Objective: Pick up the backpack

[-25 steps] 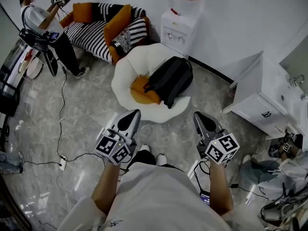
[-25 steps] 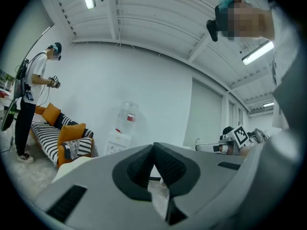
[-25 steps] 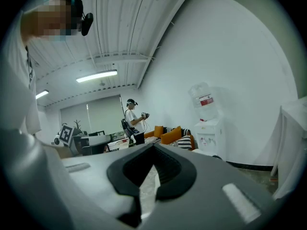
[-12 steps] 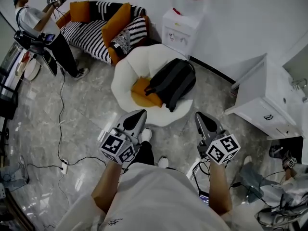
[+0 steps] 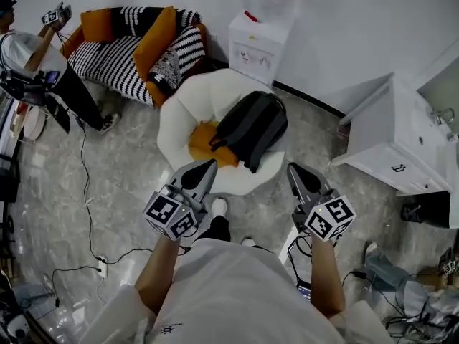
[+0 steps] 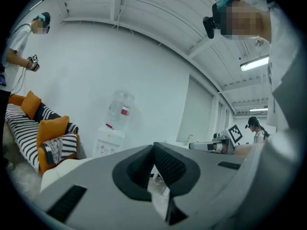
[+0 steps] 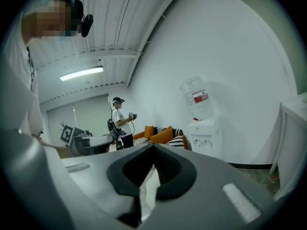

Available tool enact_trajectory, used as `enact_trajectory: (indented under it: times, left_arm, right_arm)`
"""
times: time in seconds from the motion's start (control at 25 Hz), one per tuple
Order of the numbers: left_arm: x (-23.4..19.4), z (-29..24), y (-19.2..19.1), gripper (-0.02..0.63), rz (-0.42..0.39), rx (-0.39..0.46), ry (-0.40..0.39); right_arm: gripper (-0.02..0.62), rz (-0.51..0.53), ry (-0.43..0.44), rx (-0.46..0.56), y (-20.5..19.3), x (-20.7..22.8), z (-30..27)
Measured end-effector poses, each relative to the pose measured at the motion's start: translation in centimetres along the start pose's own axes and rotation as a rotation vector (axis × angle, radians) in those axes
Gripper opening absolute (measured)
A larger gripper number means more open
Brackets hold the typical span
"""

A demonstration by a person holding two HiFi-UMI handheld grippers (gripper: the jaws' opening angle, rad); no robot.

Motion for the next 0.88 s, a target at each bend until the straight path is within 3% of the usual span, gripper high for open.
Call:
enact_trajectory:
  times: [0.68,0.88]
  left_arm:
    - [-10.7,-7.1,1.2,-0.008,-0.036,-0.115,-0.135]
    - [-12.1,-9.1,1.4,-0.008,-0.029,-0.119,-0.166]
  right_arm:
    - [0.002,-0.067,-0.225,-0.012,-0.5,5.4,-8.1]
    - [0.002,-0.054,-0.25,-0.034,-0.5,6.3,-9.2]
Point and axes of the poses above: the fingertips, and each gripper's own axes: z backward along the fingers, x to its right, y out of its top, the point moved 2 cm from there along z, backward along the fingers, and after that the axes turned 4 degrees about -x, right-handed, at the moved point
